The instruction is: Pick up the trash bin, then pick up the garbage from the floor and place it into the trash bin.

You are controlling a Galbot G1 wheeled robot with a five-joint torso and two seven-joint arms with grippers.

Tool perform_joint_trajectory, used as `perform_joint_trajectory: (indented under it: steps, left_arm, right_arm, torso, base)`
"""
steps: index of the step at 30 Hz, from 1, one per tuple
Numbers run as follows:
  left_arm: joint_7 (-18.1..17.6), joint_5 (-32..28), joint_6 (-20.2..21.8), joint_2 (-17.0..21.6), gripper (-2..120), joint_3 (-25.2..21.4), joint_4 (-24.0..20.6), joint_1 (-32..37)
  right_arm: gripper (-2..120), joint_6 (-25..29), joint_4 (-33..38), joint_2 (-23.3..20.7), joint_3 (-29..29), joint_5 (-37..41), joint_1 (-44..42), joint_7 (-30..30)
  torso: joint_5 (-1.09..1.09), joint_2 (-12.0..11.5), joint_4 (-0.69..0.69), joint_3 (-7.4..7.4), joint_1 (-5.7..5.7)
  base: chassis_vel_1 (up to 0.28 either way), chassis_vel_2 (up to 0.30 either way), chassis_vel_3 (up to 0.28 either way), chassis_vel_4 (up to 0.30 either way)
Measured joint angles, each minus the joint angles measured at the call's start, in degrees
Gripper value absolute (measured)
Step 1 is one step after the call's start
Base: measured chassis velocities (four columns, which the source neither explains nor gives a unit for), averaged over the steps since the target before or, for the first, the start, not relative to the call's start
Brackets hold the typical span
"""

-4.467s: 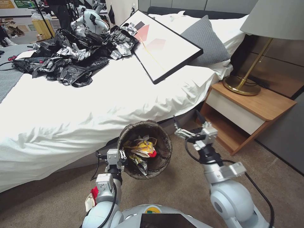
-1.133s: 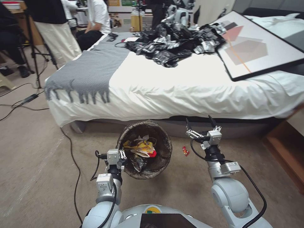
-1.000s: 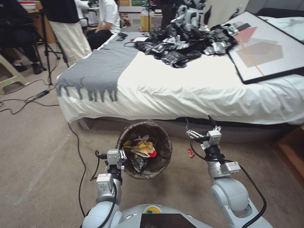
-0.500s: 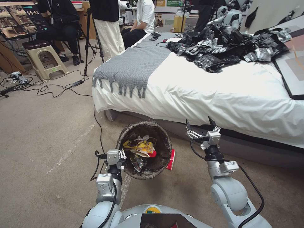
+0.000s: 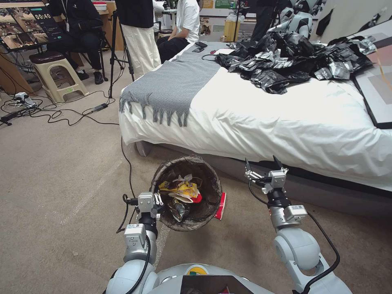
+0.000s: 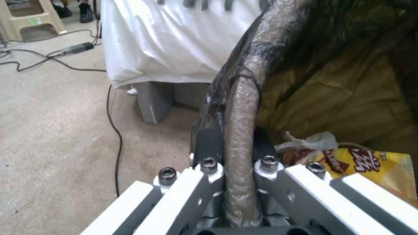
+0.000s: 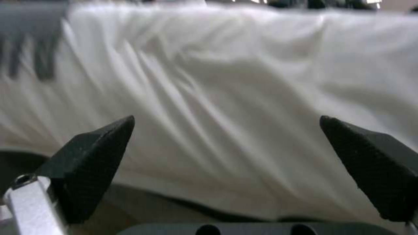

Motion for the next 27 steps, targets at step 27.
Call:
perform_joint_trajectory:
  steps: [27]
  left_arm:
    - [-0.01, 0.0, 0.0, 0.0, 0, 0.0, 0.0, 0.0]
  right_arm:
    - [100, -18.42, -38.42, -1.02, 1.79, 4.93, 9.54, 3.08]
  torso:
    - [0.0, 0.0, 0.0, 0.0, 0.0]
  base:
    - [0.0, 0.0, 0.0, 0.0]
